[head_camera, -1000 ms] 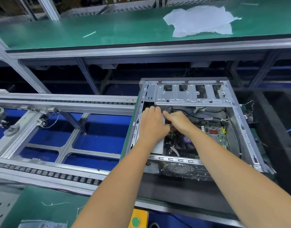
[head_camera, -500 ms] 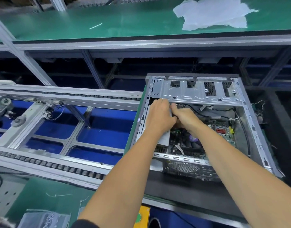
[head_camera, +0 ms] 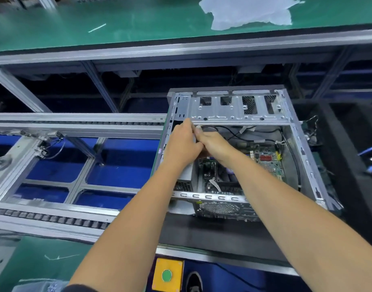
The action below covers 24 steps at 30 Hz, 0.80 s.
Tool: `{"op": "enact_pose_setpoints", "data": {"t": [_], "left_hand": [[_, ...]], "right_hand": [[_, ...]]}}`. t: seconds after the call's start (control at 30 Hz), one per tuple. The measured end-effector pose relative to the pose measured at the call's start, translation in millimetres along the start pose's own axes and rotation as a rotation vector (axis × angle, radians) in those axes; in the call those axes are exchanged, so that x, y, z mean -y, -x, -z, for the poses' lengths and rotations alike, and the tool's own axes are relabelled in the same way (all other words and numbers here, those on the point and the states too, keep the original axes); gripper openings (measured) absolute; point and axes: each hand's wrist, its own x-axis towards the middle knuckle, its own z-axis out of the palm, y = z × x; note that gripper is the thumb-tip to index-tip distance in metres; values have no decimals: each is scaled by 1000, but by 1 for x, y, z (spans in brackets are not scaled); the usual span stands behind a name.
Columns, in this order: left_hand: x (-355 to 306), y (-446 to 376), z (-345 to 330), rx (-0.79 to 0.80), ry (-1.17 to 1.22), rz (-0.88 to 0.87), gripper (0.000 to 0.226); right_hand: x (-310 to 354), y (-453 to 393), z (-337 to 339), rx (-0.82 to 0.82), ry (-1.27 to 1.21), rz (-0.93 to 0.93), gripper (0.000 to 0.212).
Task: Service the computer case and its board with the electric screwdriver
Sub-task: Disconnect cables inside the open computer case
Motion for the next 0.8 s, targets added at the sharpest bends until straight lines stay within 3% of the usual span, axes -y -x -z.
{"op": "enact_pose_setpoints", "data": {"t": [0.07,0.13,0.2,0.3,0.43,0.5,0.7,0.8], "left_hand": [[-2,1,2,13,-116,-4,13],[-9,2,-4,15,-436,-116,9],[-12,3,-5,24,-568,-173,5],[-9,1,0,77,-577,-131,7],[-7,7,-1,162,-628,-91,29],[-7,8,1,189,-636,-99,30],[-9,3,9,290,-588,-40,36],[-9,3,7,296,-603,-20,32]], "right_hand": [[1,-1,-4,14,41,-13,51],[0,-2,-3,6,80,-24,36],[-1,-2,-2,9,77,-31,32],[1,1,0,52,108,-30,42],[-1,4,4,99,138,-18,31],[1,4,6,103,129,-28,27],[7,2,3,123,168,8,41],[5,6,2,168,215,-20,35]]}}
